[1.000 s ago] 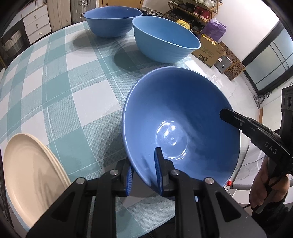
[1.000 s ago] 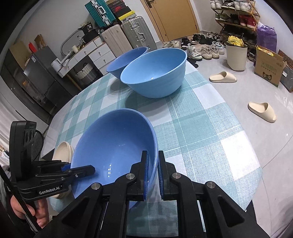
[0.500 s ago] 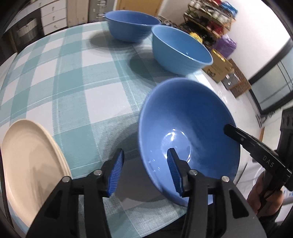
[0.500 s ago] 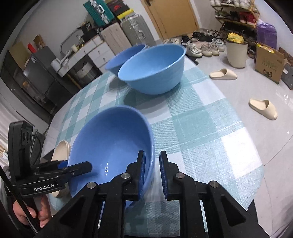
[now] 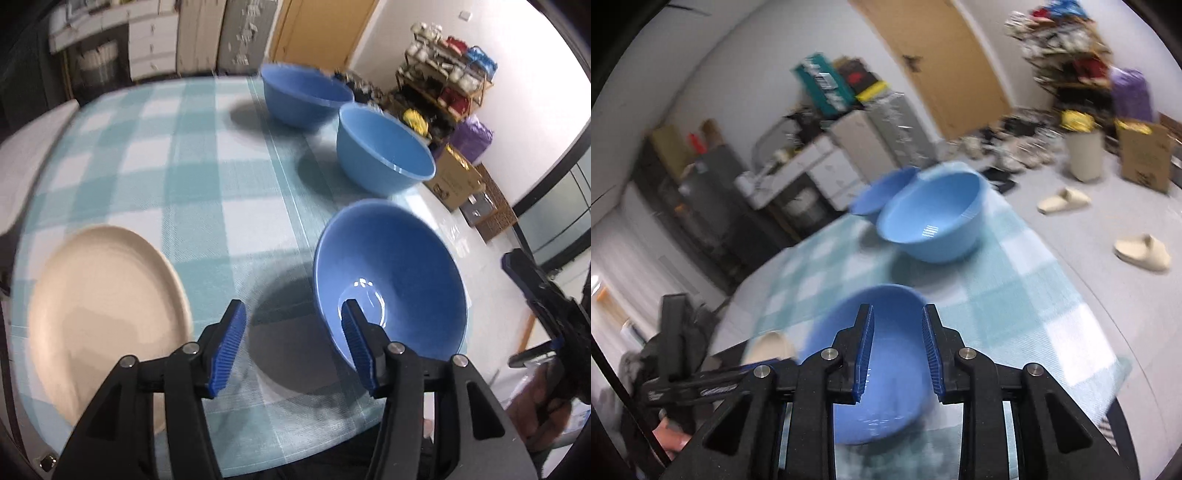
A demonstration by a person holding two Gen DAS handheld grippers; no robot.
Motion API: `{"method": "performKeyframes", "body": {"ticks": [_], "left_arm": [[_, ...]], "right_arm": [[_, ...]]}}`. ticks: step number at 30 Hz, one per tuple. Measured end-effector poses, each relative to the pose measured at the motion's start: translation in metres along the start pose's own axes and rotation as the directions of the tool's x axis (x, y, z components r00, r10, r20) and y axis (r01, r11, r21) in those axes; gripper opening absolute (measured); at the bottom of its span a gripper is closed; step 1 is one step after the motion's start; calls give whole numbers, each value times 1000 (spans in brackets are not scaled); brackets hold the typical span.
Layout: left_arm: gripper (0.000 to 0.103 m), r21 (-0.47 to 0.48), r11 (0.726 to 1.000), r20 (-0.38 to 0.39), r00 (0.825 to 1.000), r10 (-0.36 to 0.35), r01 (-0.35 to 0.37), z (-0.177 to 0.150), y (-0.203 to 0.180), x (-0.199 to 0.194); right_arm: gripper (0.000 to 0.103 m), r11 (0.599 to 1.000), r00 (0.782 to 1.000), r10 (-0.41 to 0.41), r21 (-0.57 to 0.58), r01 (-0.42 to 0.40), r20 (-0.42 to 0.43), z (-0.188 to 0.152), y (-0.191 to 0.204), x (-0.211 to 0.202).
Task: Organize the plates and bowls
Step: 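Lower the blue bowl onto the cloth beside the plates and open both grippers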
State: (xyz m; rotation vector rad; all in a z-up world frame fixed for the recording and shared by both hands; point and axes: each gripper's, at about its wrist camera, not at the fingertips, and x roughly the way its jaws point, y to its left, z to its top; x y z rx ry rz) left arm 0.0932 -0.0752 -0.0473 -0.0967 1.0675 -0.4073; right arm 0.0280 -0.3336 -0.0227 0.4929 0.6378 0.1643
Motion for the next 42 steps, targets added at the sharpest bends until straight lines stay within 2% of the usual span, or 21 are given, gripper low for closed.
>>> {"method": "performKeyframes", "body": {"ticks": [1,3,7,10,12,14,15,16,17,18,20,21,23,25,27,30,31,33,36,40,42], "left_arm": [[56,11,1000,17,1000,4,-4,-1,-1,-5],[56,34,999,49,999,17,-18,-5,-5,-16],[56,48,997,122,991,51,-57,-14,-6,-36],[57,57,996,188,980,61,-72,-19,-9,-53],[57,71,993,234,969,75,-94,-22,-13,-65],[57,74,991,286,955,83,-108,-25,-16,-74],[59,79,991,320,944,80,-111,-29,-18,-79],[65,83,990,340,937,82,-117,-31,-20,-81],[86,83,988,358,929,91,-129,-34,-21,-84],[99,70,987,391,914,105,-144,-38,-23,-87],[100,64,985,477,872,108,-157,-48,-27,-97],[103,70,985,500,860,104,-159,-51,-29,-100],[103,87,982,506,856,101,-167,-52,-34,-104],[103,99,977,498,859,114,-187,-51,-39,-105],[103,106,975,503,856,119,-198,-51,-42,-107],[103,113,981,503,860,78,-155,-55,-44,-111],[103,112,982,500,863,74,-149,-56,-44,-111],[103,112,982,497,864,78,-153,-60,-47,-112],[103,121,977,489,867,96,-177,-62,-49,-110],[103,109,974,499,859,118,-197,-63,-49,-109],[103,109,973,519,846,118,-203,-63,-48,-108]], "right_arm": [[27,999,999,45,-25,-44,16,2,8,-7],[27,995,995,85,-58,-82,59,4,21,-21],[27,982,977,148,-135,-128,151,11,49,-54],[35,965,963,184,-222,-139,195,13,72,-78],[52,955,958,198,-261,-141,206,14,83,-88],[56,955,950,194,-267,-127,245,13,91,-100],[62,954,943,202,-273,-128,264,12,94,-105],[68,952,938,198,-284,-114,285,11,98,-110],[83,953,936,185,-288,-96,300,10,101,-113],[93,955,932,154,-293,-54,329,7,105,-118],[94,945,931,111,-326,10,349,2,114,-123],[94,937,934,93,-349,35,344,0,118,-124],[95,919,934,34,-378,110,356,-6,124,-125],[96,907,930,25,-400,133,366,-12,130,-131],[101,901,927,49,-416,120,372,-14,133,-139],[102,905,947,111,-425,30,303,-12,137,-146],[102,908,946,109,-418,30,305,-13,139,-149],[102,901,942,72,-426,78,327,-18,143,-149],[102,878,944,-26,-444,178,328,-28,147,-139],[102,890,954,-49,-421,176,296,-32,139,-127],[102,895,956,-60,-409,179,287,-32,135,-117]]}}
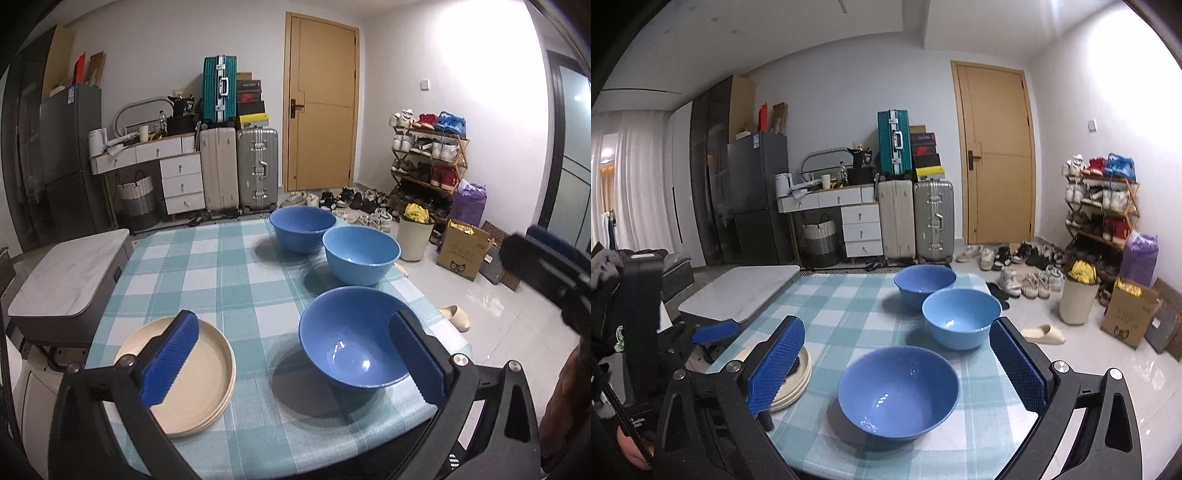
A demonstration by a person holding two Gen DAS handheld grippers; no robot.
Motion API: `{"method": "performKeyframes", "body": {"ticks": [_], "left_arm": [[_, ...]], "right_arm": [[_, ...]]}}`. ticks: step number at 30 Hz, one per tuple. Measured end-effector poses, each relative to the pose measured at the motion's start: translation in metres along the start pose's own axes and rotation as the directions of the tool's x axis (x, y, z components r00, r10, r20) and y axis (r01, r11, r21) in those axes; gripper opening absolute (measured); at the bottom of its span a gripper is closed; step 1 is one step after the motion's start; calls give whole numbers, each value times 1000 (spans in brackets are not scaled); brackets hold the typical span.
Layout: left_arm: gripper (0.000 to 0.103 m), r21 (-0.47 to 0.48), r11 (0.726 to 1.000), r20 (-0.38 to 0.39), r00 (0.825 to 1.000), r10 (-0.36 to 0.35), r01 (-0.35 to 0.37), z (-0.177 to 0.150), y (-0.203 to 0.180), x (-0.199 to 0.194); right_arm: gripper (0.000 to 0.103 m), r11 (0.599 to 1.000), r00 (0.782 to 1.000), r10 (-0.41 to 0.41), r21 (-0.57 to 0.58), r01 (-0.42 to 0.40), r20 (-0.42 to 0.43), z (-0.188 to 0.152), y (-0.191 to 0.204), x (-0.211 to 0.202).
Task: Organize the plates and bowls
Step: 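Lower the blue bowl onto the cloth beside the plates and open both grippers, then move both grippers to the next light blue bowl on the cloth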
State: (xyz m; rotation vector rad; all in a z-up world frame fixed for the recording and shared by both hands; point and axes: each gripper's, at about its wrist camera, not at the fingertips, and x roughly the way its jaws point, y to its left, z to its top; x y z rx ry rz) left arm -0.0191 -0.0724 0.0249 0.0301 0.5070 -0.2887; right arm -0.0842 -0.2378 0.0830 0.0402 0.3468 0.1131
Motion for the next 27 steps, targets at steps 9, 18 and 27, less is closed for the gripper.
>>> {"method": "performKeyframes", "body": {"ticks": [9,18,27], "left_arm": [[103,9,1000,-20,1000,-12,12,22,13,39],[103,37,997,-244,968,-52,63,69,18,123],[102,-41,980,-507,841,-187,193,91,3,244]], "right_arm": [[102,999,1000,-17,40,17,11,-1,-40,33],[102,991,999,-48,123,49,-7,38,-120,75],[102,974,978,-114,172,144,-176,51,-185,173]]}}
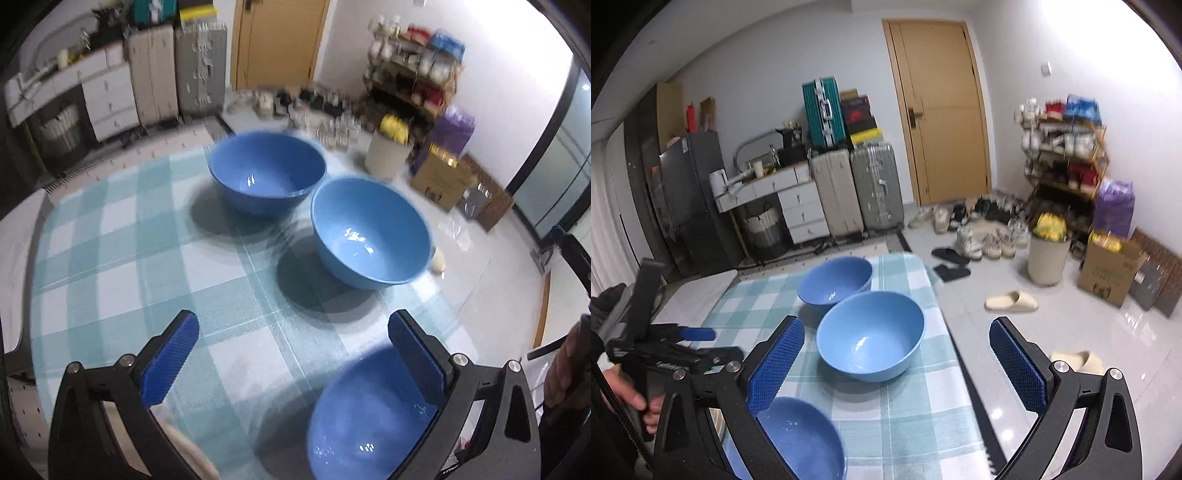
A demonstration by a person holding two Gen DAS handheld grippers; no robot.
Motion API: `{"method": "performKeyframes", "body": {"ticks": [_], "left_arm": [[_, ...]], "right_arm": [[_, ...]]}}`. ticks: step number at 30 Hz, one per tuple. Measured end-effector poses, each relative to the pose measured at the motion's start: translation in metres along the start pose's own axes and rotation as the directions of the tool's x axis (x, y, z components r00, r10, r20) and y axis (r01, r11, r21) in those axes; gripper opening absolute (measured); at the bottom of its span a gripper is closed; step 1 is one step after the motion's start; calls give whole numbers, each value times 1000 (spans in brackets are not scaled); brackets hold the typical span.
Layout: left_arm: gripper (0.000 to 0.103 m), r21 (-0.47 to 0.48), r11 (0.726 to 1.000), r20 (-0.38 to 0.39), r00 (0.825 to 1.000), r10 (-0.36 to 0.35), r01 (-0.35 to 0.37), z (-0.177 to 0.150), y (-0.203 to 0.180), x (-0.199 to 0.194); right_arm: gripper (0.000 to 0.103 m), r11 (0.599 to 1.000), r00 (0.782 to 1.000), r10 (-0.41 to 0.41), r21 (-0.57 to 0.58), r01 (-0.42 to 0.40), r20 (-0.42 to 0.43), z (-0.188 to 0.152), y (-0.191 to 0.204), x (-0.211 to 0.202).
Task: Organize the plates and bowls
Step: 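Move both grippers to the next light blue bowl on the cloth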
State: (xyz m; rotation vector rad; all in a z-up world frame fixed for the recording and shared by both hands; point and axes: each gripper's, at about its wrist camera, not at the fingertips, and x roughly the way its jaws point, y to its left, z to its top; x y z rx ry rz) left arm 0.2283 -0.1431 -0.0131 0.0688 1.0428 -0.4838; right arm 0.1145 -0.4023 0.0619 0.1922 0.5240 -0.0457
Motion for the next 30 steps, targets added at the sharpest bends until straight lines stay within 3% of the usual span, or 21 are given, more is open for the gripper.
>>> {"method": "performKeyframes", "body": {"ticks": [3,7,14,22,27,30], "left_arm": [[102,-53,997,-80,995,-64,60,13,-5,30],[102,-55,998,-119,992,-38,32,31,-15,59],[100,-65,998,-164,986,-20,9,53,-20,96],[73,-38,999,-198,979,-43,36,64,-26,112],[43,-34,998,-224,973,-61,55,66,-27,120],[35,-39,996,-251,964,-87,80,63,-26,125]], "right_arm": [[102,997,997,19,75,-13,-72,-4,-16,36],[102,993,989,36,118,-19,-147,-11,-33,76],[102,986,978,65,161,-33,-200,-17,-45,111],[102,983,967,91,175,-49,-239,-23,-47,137],[102,985,966,94,162,-55,-241,-24,-43,145],[102,985,964,98,165,-57,-248,-22,-41,152]]}}
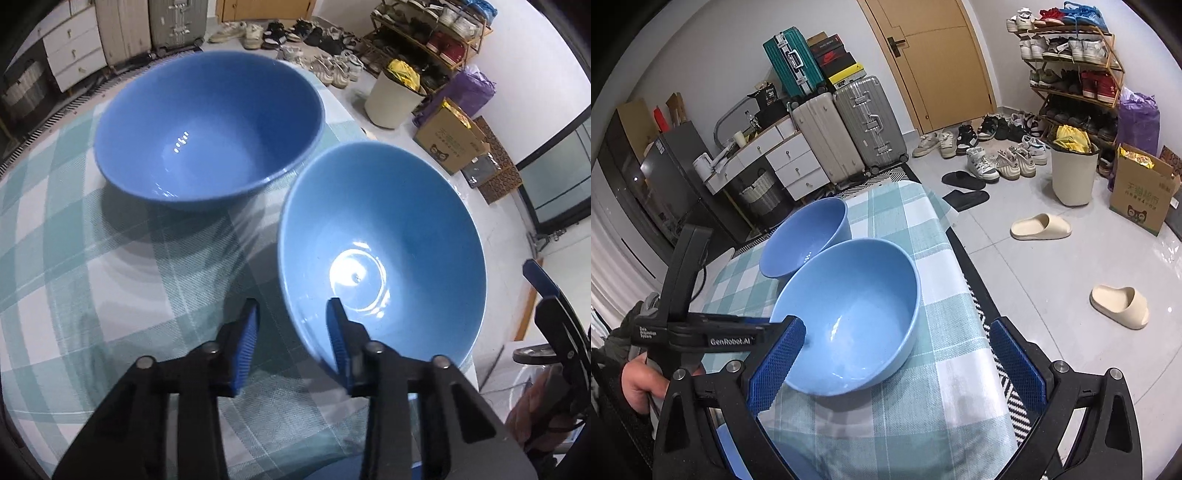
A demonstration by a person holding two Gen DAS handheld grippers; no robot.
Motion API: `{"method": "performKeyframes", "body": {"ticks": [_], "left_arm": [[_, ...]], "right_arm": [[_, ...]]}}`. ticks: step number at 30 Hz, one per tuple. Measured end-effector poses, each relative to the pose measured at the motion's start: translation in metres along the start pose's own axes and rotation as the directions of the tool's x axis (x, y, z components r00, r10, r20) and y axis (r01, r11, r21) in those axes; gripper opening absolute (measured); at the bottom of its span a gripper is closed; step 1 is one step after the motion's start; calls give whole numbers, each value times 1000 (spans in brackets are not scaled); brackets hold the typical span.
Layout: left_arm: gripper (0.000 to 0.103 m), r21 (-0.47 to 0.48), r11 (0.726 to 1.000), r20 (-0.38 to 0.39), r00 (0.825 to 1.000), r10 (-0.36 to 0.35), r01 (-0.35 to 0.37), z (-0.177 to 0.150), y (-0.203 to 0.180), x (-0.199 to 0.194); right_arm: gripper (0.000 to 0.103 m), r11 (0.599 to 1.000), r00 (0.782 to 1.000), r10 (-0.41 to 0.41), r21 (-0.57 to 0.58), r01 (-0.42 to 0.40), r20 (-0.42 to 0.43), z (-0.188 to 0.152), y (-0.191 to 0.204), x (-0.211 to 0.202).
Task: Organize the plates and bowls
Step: 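Move both grippers to the next light blue bowl on the cloth, then grasp the light blue bowl rim with the left gripper while the right gripper grasps it too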
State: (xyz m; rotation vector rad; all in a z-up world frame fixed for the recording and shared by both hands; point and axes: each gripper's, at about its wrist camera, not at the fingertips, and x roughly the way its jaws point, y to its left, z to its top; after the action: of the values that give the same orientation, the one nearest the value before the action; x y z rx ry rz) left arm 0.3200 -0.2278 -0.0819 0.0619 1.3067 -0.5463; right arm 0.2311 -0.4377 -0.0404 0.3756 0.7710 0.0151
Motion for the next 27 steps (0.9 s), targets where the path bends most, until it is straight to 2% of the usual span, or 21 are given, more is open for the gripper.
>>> {"method": "performKeyframes", "body": {"ticks": [4,6,10,18,19,20,21,23,25,27], "left_arm": [[28,-28,998,-6,999,-54,54,-2,5,1],[17,-22,998,-2,998,-59,59,-4,4,-1],[17,-4,999,15,999,-40,40,-8,2,-8],[17,-7,997,17,997,-77,77,-14,8,-17],[17,-11,997,24,997,-75,75,-15,10,-18],[17,-13,997,24,997,-75,76,-16,11,-19],[17,-18,997,24,996,-80,81,-16,13,-19],[17,-25,996,25,996,-82,82,-19,17,-20],[17,-45,994,21,995,-97,98,-22,22,-20],[17,-50,993,20,994,-104,105,-23,25,-21]], "right_arm": [[102,1000,1000,-3,9,4,-19,2,0,8],[102,1000,1000,1,19,-1,-25,2,-1,10],[102,1000,999,-19,14,19,-26,2,0,12],[100,1000,998,-30,4,31,-48,1,5,20],[98,999,997,-48,-5,48,-60,1,6,24],[90,998,995,-62,-8,61,-74,2,6,28],[77,998,994,-58,-7,58,-94,2,5,32],[68,999,990,-36,5,37,-138,2,3,41],[64,999,986,-27,14,29,-162,2,2,49],[48,999,980,-19,22,24,-196,1,1,57]]}}
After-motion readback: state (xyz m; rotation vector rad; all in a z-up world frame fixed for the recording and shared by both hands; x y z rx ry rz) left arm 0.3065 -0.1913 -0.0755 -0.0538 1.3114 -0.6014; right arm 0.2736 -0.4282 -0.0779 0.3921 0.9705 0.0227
